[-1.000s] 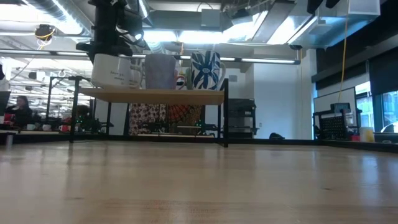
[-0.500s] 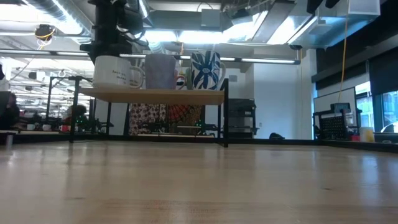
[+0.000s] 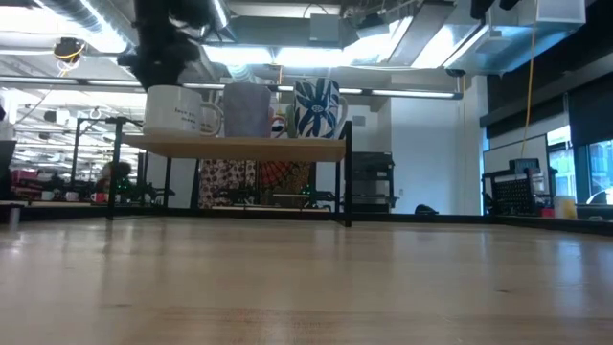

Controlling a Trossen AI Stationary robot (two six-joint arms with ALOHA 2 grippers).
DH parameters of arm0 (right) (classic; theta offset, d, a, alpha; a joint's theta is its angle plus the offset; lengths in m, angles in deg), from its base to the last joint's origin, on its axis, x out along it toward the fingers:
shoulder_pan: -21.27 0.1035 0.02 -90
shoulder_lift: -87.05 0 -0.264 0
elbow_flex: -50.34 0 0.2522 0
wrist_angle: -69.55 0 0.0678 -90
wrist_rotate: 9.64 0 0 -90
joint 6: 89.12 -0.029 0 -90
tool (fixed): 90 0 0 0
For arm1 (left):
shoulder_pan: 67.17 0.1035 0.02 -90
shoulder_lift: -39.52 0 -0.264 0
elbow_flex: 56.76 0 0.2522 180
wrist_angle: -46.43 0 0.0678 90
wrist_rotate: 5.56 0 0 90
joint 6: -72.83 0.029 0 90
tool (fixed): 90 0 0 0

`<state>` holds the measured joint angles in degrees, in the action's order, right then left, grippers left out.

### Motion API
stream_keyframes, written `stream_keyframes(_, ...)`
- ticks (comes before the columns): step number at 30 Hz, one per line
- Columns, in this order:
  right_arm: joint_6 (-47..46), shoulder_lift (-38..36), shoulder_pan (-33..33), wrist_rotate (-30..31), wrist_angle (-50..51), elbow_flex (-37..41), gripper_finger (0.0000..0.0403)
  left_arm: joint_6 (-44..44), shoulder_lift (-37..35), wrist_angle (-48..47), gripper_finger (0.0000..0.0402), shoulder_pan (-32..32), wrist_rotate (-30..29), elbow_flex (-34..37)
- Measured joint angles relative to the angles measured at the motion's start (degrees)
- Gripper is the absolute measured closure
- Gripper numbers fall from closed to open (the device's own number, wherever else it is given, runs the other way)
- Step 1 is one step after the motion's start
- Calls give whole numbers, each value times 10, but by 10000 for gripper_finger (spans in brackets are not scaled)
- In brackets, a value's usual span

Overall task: Place coffee mugs
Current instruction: Put the white pink mug on the shelf, then return to Home Position

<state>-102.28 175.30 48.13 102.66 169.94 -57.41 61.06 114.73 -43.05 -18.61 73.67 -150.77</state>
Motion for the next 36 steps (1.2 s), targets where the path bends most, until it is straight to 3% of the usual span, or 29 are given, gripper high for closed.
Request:
stream_keyframes(6, 9, 0, -10, 12, -1, 0, 219, -30, -71, 12, 238, 0, 41, 0)
stream_keyframes(11, 87, -3, -16, 21, -45, -2, 219, -64, -138, 74, 238, 0, 104, 0)
stream_keyframes(18, 274, -53, -40, -3, -148, -38, 219, -72, -238, 307, 238, -20, 349, 0)
stream_keyframes(20, 321, -82, -52, -2, -174, -53, 219, -72, -263, 379, 238, -36, 391, 0)
stream_keyframes(26, 424, -200, -96, -4, -278, -66, 219, -80, -322, 473, 238, -67, 374, -1)
stream_keyframes(32, 443, -332, -156, -7, -294, -32, 219, -13, -366, 403, 238, -75, 383, 1)
stream_keyframes(36, 400, -426, -188, -9, -317, 40, 219, -29, -381, 387, 238, -75, 378, 53)
